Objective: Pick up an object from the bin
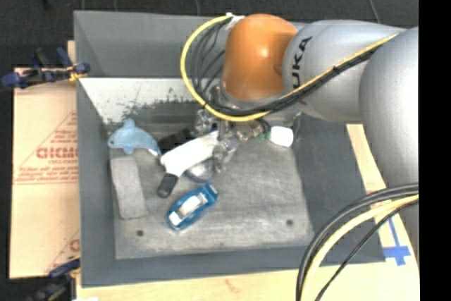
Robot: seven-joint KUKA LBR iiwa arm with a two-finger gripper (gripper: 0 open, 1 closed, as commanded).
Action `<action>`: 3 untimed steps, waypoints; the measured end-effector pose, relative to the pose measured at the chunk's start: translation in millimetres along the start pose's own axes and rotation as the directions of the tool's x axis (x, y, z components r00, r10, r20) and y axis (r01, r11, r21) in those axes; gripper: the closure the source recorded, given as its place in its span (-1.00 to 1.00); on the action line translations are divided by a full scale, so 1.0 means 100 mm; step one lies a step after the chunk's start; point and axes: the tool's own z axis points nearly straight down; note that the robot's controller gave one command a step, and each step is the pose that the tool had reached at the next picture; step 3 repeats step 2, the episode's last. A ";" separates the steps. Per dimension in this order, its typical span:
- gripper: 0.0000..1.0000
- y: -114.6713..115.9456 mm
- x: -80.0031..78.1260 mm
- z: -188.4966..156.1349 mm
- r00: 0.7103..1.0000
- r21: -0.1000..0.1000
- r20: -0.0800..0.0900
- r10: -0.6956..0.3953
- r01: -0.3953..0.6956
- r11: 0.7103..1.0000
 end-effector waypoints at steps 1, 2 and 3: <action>1.00 0.00 -0.01 -0.15 1.000 0.001 0.002 0.000 0.000 1.000; 1.00 -0.01 -0.01 -0.24 1.000 0.002 0.003 0.001 -0.001 1.000; 1.00 -0.01 -0.01 -0.24 1.000 0.002 0.003 0.001 -0.001 1.000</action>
Offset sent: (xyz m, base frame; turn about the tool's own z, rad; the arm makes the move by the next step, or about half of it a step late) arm -0.0001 0.0000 0.0199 0.0000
